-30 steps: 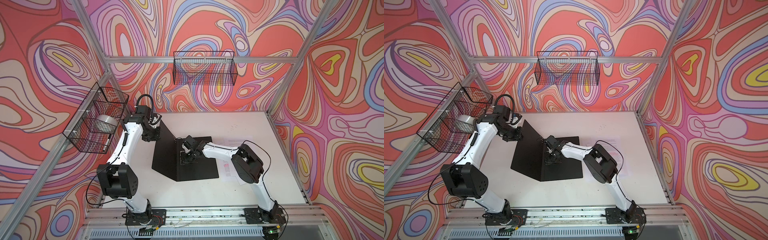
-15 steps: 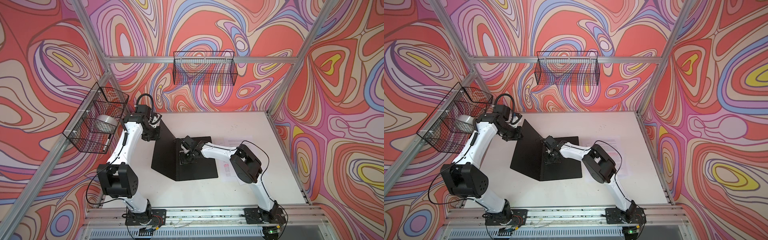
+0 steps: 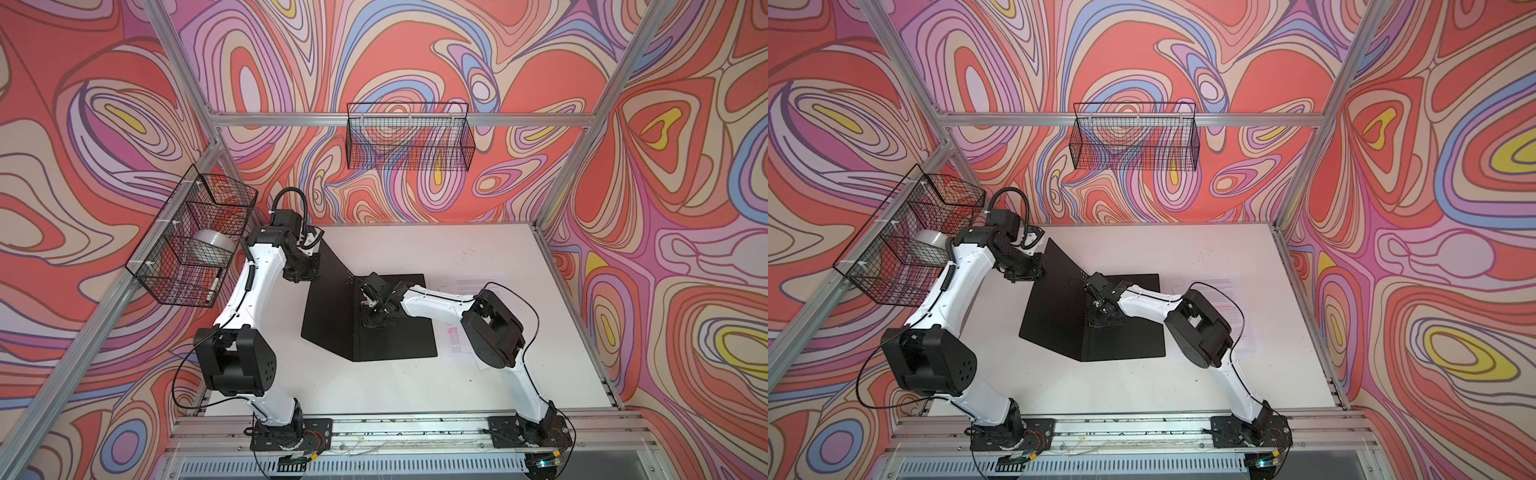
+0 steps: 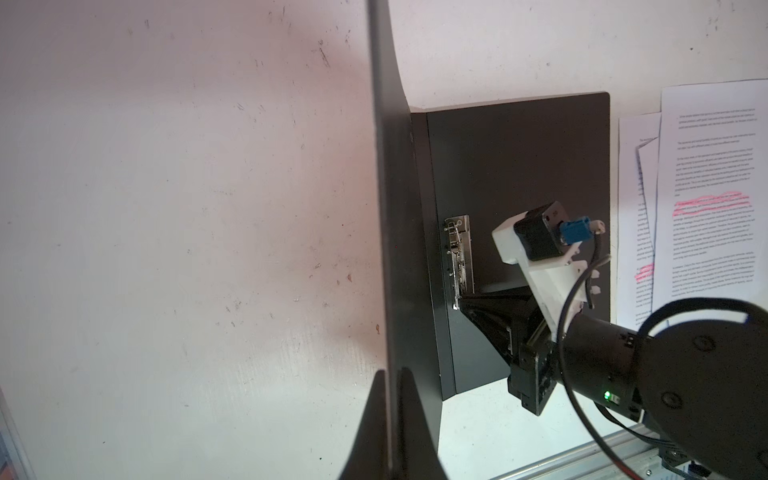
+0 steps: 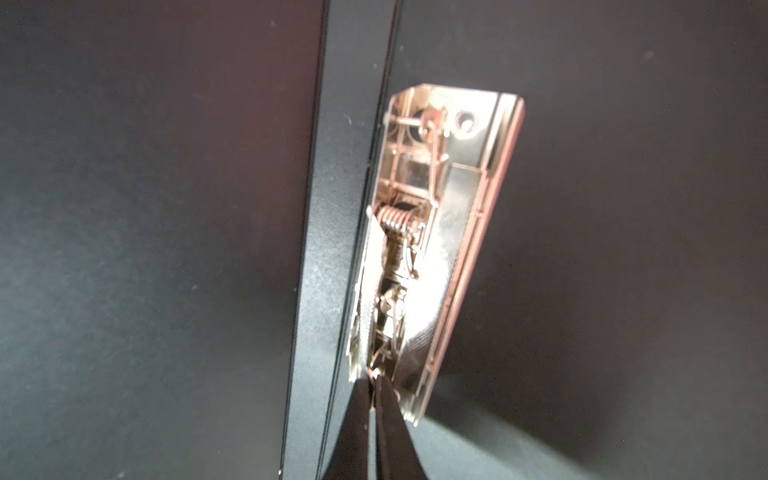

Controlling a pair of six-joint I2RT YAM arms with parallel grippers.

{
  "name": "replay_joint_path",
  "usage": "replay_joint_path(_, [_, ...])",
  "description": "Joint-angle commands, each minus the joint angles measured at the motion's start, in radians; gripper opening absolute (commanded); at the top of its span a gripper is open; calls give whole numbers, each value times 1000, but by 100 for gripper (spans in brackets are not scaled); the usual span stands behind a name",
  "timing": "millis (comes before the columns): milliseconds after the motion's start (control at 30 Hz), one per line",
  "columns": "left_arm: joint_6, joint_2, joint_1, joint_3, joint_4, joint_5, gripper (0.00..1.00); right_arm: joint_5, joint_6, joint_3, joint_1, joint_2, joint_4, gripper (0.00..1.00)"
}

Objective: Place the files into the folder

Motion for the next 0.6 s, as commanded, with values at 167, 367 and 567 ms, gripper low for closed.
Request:
replay_joint_path(167, [31,-1,15,2,-24,-29,0,109,-39,-2,-6,13,-167,0])
replay_joint_path(367, [31,0,15,1,-23,-30,0,110,-44,30,-7,-10,-172,0])
replay_joint_path(567, [31,-1,15,-4,-23,-25,0,101,-51,55,-7,-32,-167,0])
